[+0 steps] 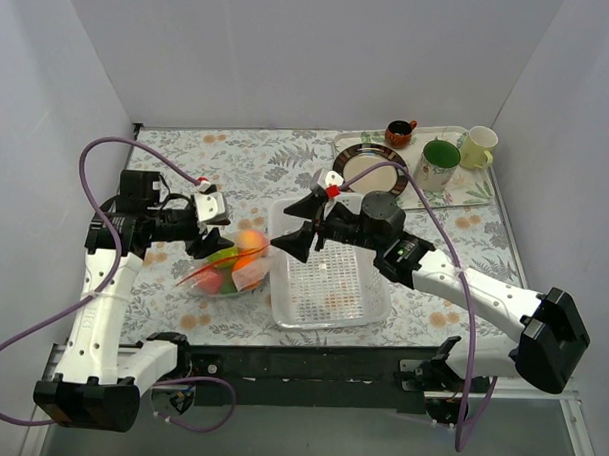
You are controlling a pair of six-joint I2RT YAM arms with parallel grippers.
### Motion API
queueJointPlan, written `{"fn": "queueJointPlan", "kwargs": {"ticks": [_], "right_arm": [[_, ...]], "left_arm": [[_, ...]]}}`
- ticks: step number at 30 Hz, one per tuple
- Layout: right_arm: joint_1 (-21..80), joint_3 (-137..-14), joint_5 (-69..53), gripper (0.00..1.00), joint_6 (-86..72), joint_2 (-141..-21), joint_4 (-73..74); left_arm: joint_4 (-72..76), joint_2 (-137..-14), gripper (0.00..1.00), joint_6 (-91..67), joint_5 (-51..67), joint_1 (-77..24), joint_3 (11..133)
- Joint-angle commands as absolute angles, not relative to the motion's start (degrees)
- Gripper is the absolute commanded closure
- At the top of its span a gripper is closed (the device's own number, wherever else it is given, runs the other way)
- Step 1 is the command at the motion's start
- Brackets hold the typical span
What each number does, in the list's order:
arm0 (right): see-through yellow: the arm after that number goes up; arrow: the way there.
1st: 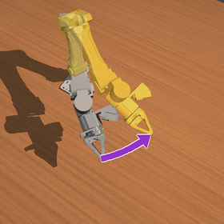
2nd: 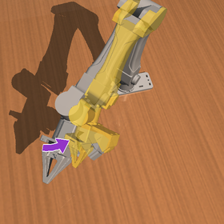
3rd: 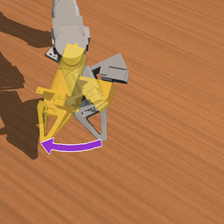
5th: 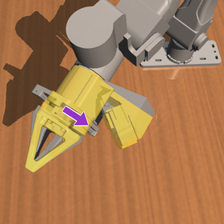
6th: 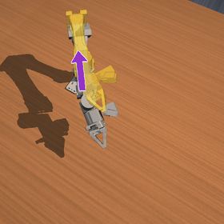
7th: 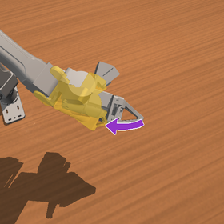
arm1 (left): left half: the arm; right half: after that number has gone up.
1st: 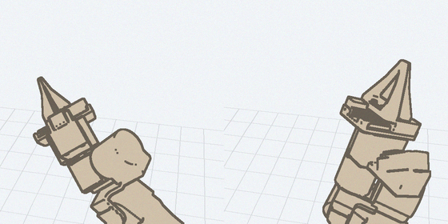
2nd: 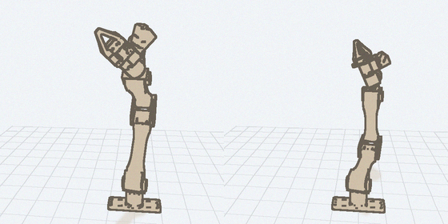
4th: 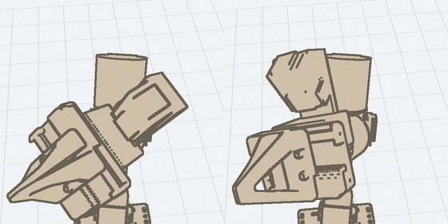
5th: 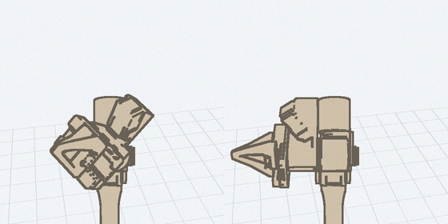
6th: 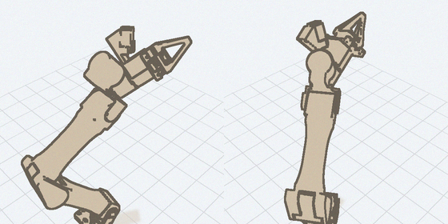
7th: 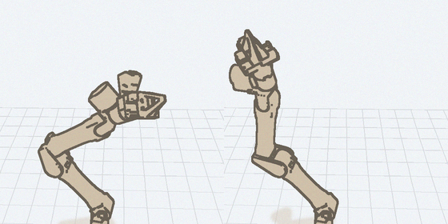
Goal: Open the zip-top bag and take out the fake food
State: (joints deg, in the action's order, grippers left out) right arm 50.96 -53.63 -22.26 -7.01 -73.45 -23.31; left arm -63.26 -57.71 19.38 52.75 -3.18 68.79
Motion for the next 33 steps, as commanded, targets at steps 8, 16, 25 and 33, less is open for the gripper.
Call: {"fn": "queueJointPlan", "kwargs": {"ticks": [8,16,25,33], "right_arm": [[47.6,-48.1,-27.2,0.16,-4.2,-74.0,-27.9],[47.9,-43.2,-35.5,0.19,-0.5,-66.7,-17.8],[49.1,-40.5,-28.4,0.25,9.5,-64.9,-12.2],[56.0,-46.5,-14.2,0.29,24.7,-70.9,-8.2]], "left_arm": [[-71.1,-57.0,0.48,20.7,62.0,-3.4,73.6],[-71.2,-53.0,0.45,21.2,60.5,-3.4,67.8],[-70.1,-54.7,0.45,20.7,60.5,-3.4,68.7],[-68.3,-56.4,0.45,18.1,59.9,-3.4,70.8]]}}
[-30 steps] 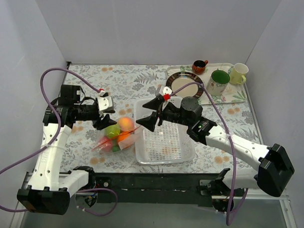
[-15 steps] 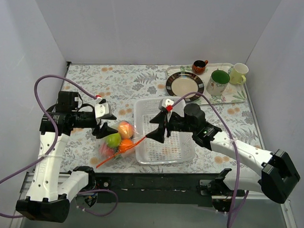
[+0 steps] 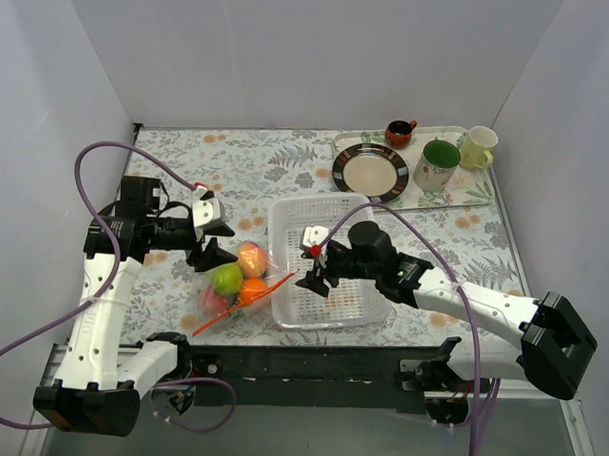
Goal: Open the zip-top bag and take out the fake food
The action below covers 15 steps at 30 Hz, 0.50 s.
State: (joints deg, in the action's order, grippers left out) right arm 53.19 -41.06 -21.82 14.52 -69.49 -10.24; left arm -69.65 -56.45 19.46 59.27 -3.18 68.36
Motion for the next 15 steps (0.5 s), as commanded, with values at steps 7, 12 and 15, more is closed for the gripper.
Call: {"fn": "queueJointPlan", "kwargs": {"ticks": [7,12,15], "right_arm": [[60.8,-48.7,-7.0,0.3,32.2,-72.2,-5.9],[64.4,-50.4,-4.7,0.35,35.4,-75.8,-3.0],[66.6,-50.9,-4.0,0.4,36.4,-77.4,-1.8]], "left_arm": [[-67.1,-56.2,0.45,17.4,59.4,-3.4,70.1],[-65.8,-56.7,0.45,16.1,59.3,-3.4,70.7],[-65.3,-56.8,0.45,15.4,58.9,-3.4,71.0]]}}
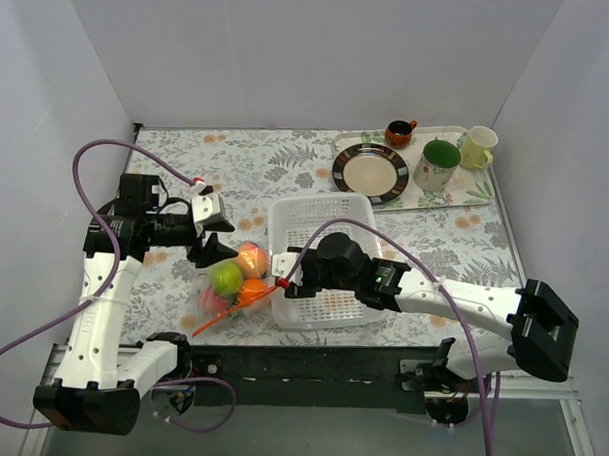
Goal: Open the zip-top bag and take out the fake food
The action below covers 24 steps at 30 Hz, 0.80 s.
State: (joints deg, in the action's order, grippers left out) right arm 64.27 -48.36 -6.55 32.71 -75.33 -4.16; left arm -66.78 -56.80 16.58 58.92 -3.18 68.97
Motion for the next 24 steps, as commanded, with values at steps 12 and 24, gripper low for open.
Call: {"fn": "queueJointPlan", "kwargs": {"ticks": [12,24], "right_arm": [[68.1,-57.4,-4.2,0.99,35.9,-80.6,2.5],[64.0,-88.2,-13.4,0.99,30.0,-95.3,18.2]], "left_arm": [[-65.9,-56.2,0.45,15.7,60.6,-3.3,71.8],[-70.9,-52.4,0.16,19.9,68.1,-3.4,76.1]]}}
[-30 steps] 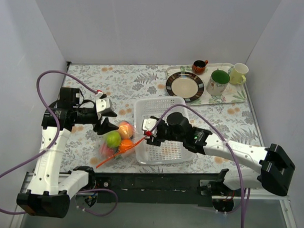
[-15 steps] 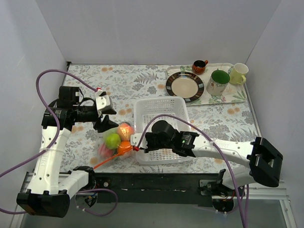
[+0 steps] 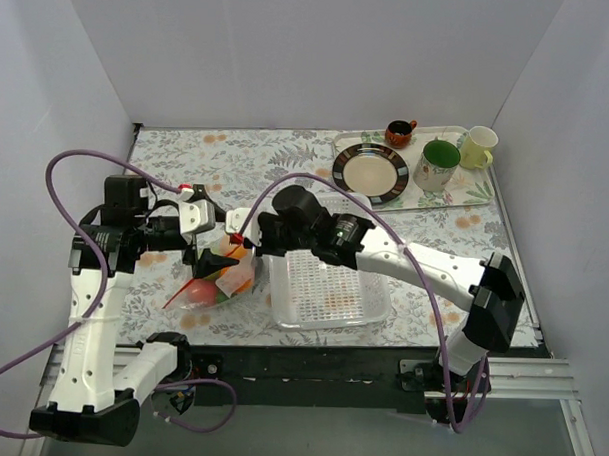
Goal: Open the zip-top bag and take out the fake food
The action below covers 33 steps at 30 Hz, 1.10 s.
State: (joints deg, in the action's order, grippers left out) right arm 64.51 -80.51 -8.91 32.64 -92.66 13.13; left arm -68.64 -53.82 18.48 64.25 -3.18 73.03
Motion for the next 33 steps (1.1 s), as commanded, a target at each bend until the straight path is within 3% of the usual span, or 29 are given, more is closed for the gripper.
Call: {"fn": "queueJointPlan", "kwargs": {"ticks": [1,5,10,24,25,28,29,33], "right_arm": [[63.9,-88.9,-13.7,0.99,29.8,-95.7,18.6],[63.9,-91.8,-14.6,0.99,28.6,-96.9,19.9],[63.9,-93.6,-16.0,0.99,26.9,-96.5,20.6],[64.4,-88.9,-20.0,0.99,20.8,-91.5,14.7],[64.4,-89.0,-20.0,0.99,20.7,-91.2,14.9],[64.4,-88.7,-19.4,0.99,20.6,-90.7,14.5],[64.4,-88.7,-19.2,0.99,20.7,-90.7,14.3],[64.4,-88.9,-18.1,0.99,21.0,-91.0,14.0]], "left_arm": [[-72.1,-52.5,0.16,21.8,66.7,-3.4,75.9],[-72.3,-49.5,0.16,27.9,60.5,-3.4,69.7],[-60.3,-43.2,0.16,24.3,53.4,-3.4,59.6],[-43.9,-45.5,0.28,13.3,57.0,-3.4,54.0],[-45.4,-45.6,0.29,13.3,57.1,-3.3,54.0],[-55.4,-47.5,0.44,18.6,57.6,-3.6,55.9],[-58.4,-48.9,0.53,22.5,57.7,-3.6,56.5],[-66.6,-51.7,0.71,25.6,55.6,-3.6,59.5]]}}
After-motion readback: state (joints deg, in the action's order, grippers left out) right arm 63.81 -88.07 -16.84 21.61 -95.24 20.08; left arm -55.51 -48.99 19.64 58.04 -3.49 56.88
